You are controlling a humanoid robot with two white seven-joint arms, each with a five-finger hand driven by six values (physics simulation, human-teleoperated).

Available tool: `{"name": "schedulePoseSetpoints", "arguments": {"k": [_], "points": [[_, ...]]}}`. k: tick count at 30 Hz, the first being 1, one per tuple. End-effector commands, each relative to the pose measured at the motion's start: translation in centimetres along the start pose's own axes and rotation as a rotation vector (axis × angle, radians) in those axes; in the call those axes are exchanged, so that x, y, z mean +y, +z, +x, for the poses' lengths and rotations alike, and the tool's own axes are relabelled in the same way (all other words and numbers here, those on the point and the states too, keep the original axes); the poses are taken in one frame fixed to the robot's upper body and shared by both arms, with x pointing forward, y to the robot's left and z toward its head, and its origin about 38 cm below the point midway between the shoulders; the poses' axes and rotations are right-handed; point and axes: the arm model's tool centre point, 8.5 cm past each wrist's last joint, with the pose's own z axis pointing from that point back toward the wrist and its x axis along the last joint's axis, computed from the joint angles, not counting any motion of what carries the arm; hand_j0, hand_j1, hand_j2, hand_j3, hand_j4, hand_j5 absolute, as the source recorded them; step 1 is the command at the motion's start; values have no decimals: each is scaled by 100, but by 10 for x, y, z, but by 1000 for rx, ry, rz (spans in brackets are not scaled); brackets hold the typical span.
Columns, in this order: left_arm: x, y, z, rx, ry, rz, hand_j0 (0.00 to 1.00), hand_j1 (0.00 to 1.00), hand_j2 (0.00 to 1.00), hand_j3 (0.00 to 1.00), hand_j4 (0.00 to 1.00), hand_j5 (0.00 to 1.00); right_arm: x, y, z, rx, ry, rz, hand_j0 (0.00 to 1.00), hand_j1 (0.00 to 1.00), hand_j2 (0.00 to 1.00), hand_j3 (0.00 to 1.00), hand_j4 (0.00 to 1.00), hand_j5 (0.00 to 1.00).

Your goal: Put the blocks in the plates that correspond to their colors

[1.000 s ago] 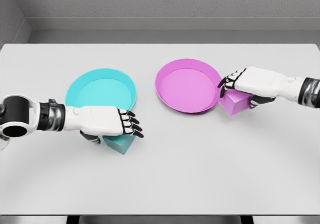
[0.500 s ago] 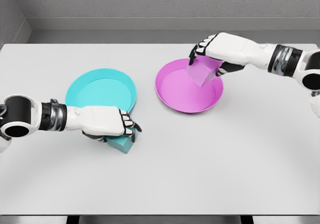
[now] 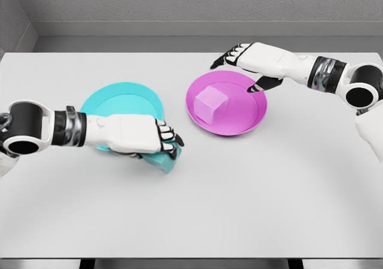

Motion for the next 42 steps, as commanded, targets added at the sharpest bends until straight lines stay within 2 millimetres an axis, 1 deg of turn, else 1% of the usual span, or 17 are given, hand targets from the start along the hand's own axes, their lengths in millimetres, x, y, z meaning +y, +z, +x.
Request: {"name": "schedulePoseSetpoints", "arguments": {"k": [1,5,9,11,15,19,22,23,24,25,26,27,36,37,39,40,42], "points": [[5,0,0,-8,11,23,42,42,42,42,42,42,-1,2,-2,5,-5,-5,93,93,93,93,93,93],[17,18,-17,57,1,51,42,42,42,42,42,42,-5,14,-13,43,-20,-31,94,94,94,94,94,94],[16,43,-50,168,41,68,42,42,42,42,42,42,-1,54,-52,170,-70,-37,94,94,94,94,94,94],[6,56,-72,239,94,69,42,42,42,42,42,42,7,77,-72,243,-105,-18,98,98,98,98,98,98],[-19,71,-99,325,174,28,43,43,43,43,43,43,12,99,-87,301,-127,-5,100,100,100,100,100,100],[-32,71,-105,355,185,-14,44,44,44,44,44,44,17,101,-87,304,-131,3,100,100,100,100,100,100],[-35,61,-105,348,182,-24,53,53,53,53,53,53,16,100,-86,301,-130,2,100,100,100,100,100,100],[-35,61,-105,346,183,-22,59,59,59,59,59,59,17,101,-86,302,-129,4,100,100,100,100,100,100],[-34,60,-105,346,184,-19,76,76,76,76,76,76,16,101,-86,301,-128,2,100,100,100,100,100,100],[-35,59,-105,343,187,-19,84,84,84,84,84,84,16,101,-86,301,-128,2,100,100,100,100,100,100],[-35,60,-105,342,190,-14,96,96,96,96,96,96,16,101,-86,301,-128,2,100,100,100,100,100,100],[-36,61,-106,346,197,-14,100,100,100,100,100,100,16,101,-86,303,-127,3,100,100,100,100,100,100],[-28,68,-106,329,234,46,100,100,100,100,100,100,16,101,-86,302,-127,3,100,100,100,100,100,100],[-26,73,-105,305,284,105,100,100,100,100,100,100,16,101,-86,302,-127,3,100,100,100,100,100,100],[-35,116,-104,315,398,165,100,100,100,100,100,100,16,105,-87,308,-124,6,100,100,100,100,100,100],[-50,131,-101,339,432,139,100,100,100,100,100,100,16,106,-88,312,-124,8,100,100,100,100,100,100],[-65,163,-105,396,498,140,100,100,100,100,100,100,16,106,-88,312,-124,8,100,100,100,100,100,100]]}}
